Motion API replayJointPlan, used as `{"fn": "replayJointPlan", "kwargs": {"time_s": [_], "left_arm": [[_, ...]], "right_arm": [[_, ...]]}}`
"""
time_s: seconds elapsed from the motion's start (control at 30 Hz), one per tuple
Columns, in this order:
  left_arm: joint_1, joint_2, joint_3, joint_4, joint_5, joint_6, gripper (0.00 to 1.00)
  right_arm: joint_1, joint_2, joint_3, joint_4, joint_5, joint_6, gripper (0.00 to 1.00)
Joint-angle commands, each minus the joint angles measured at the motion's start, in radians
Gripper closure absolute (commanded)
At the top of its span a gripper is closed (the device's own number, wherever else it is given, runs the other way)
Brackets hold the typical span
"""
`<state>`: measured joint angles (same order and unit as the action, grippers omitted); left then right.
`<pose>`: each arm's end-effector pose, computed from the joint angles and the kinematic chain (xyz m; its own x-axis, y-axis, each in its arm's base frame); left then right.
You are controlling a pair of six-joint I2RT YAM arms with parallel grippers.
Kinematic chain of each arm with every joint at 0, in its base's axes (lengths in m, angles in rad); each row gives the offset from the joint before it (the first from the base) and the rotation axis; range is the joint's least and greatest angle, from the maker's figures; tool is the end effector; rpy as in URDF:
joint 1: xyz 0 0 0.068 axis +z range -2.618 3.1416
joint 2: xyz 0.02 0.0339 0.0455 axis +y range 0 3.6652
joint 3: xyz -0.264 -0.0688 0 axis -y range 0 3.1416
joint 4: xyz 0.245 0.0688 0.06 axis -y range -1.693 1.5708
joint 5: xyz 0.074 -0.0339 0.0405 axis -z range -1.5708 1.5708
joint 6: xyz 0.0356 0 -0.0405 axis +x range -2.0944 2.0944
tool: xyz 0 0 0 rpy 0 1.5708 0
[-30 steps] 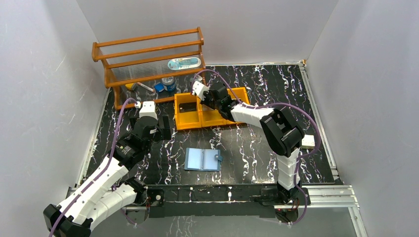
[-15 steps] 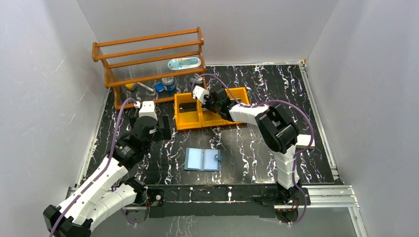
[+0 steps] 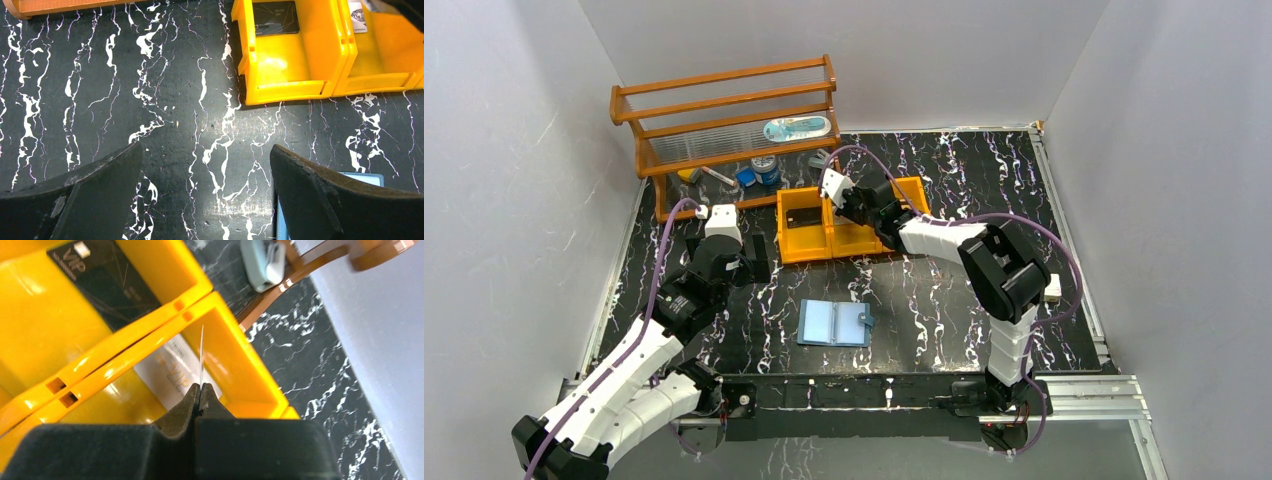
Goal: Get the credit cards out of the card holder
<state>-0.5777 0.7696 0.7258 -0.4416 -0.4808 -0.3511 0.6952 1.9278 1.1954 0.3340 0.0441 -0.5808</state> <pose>0.1524 -0.0797 0.2972 -0.4157 -0.0930 -0.9047 -0.0016 0.9948 -0.1016 0.3355 0.2778 0.1991 0.0849 -0.6430 -0.7612 -0.6724 0.5268 -0.5200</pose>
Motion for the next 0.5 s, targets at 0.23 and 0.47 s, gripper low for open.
{"fn": "replayJointPlan", "kwargs": {"time_s": [0.23,0.47], "left_arm": [[0.010,-0.021,-0.012,0.020,-0.002,0.006,0.02],[0.012,-0.047,-0.010,0.020,-0.016,0.002,0.02]], "right_arm": [[0.008,-0.172,0.027,0.071,-0.017,0.007,1.00],[0.010,-0.426,-0.129,-0.002,-0.026,0.007,1.00]]}}
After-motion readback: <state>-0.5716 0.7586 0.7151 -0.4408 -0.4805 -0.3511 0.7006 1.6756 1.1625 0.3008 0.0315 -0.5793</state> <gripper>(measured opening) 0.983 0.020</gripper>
